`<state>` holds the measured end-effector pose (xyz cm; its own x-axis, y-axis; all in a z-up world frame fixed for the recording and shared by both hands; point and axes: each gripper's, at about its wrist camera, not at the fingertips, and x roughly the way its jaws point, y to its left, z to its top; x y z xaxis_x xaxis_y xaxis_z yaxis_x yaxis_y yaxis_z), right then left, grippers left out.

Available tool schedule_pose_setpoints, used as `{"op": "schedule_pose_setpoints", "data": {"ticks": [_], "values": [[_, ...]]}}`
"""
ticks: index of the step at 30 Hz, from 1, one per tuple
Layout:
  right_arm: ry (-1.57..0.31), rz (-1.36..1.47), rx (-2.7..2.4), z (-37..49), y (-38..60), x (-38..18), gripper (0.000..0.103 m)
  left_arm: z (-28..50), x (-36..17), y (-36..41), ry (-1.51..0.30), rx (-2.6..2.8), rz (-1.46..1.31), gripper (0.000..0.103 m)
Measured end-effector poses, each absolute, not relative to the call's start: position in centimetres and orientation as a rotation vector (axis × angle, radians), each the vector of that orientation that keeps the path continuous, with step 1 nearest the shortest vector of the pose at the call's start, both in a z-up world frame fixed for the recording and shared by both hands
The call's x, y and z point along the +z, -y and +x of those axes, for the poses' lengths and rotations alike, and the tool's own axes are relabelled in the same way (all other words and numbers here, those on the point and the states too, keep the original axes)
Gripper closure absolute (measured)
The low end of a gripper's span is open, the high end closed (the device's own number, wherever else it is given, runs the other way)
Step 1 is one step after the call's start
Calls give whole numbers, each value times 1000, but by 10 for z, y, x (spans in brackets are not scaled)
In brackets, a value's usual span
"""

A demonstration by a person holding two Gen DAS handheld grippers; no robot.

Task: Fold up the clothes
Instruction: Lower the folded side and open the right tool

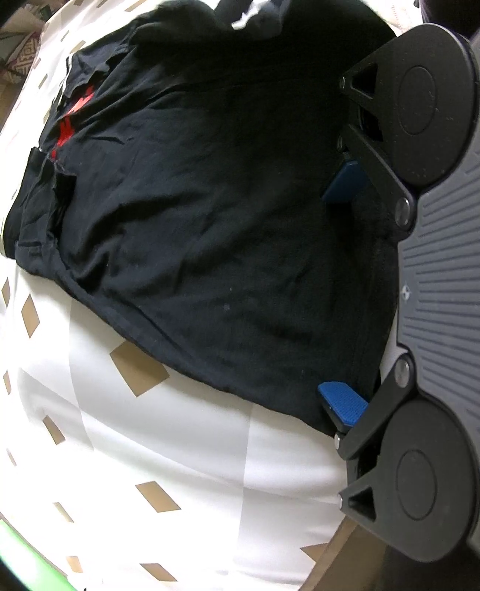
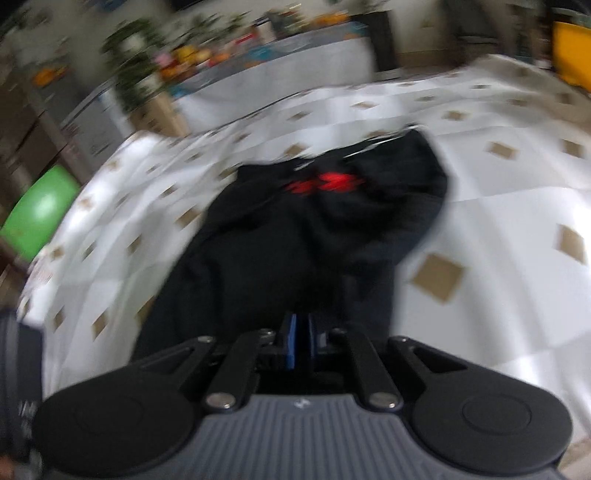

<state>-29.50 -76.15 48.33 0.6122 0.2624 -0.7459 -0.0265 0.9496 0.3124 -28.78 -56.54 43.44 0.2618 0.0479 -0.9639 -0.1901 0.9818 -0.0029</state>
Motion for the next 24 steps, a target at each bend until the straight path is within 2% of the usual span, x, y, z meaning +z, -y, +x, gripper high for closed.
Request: {"op": "schedule_pose_setpoints", "data": {"ticks": [6, 9, 15, 24], "values": [[-1018, 220, 207, -294, 742, 463, 89, -286, 434, 565, -1298, 173, -126, 0], [-996, 221, 186, -295, 745, 470, 68, -285, 435, 566, -1296, 183, -122, 0], [-961, 285, 144, -294, 764, 479, 59, -280, 441, 569, -1275, 186, -125, 0], [-953, 381, 71, -268, 794, 485, 55, -261, 455, 583, -1285, 113, -131, 0]]}}
